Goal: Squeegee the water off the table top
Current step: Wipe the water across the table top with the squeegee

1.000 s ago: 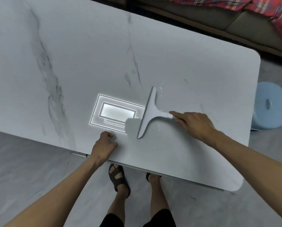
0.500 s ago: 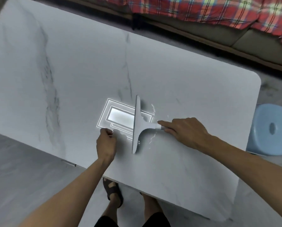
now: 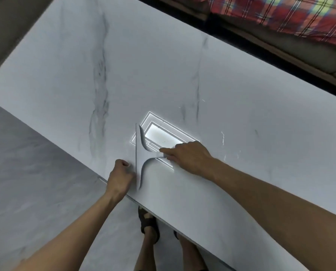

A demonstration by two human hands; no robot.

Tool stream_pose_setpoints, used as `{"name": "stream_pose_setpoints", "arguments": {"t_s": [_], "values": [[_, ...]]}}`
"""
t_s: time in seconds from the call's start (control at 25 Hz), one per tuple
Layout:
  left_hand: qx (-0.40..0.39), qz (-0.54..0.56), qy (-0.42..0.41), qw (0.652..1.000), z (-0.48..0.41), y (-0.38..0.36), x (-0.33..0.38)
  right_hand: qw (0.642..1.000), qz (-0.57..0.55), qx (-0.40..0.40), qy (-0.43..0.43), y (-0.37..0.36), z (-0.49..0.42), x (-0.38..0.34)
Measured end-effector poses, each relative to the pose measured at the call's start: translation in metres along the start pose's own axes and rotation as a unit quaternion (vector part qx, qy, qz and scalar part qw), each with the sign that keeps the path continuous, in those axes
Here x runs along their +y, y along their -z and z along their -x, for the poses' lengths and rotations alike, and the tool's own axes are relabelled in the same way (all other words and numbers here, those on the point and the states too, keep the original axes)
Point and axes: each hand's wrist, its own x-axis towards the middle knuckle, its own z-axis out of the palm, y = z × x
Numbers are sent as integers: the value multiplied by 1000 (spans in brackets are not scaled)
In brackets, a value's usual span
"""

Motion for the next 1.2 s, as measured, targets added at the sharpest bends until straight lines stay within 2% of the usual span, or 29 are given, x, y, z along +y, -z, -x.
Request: {"name": "stream_pose_setpoints", "arguments": {"t_s": [0.16,0.28,0.56,0.64,0.76,0.88,0.96,1.08,1.12,1.2], "values": [[-43,0,-41,998,-3,-18,27,986,-52,39,-155,40,26,74],[-69,3,-76,995,-4,-37,53,968,-65,42,-239,54,63,119],[-125,-4,-113,986,11,-101,123,944,-39,11,-329,60,194,150],[-110,-7,-110,988,13,-114,132,941,-46,42,-332,69,194,159],[-23,23,-90,995,11,-112,128,949,-60,91,-296,80,145,163],[62,47,-55,995,4,-82,90,965,-96,74,-234,75,70,130],[115,47,-9,992,-4,-52,58,979,-105,65,-160,64,31,89],[188,46,56,979,-14,-7,8,997,-51,51,-26,42,-4,22],[194,40,72,978,-17,5,-7,998,-37,44,12,35,-12,2],[157,25,87,983,-17,21,-32,997,-24,18,70,20,-23,-34]]}}
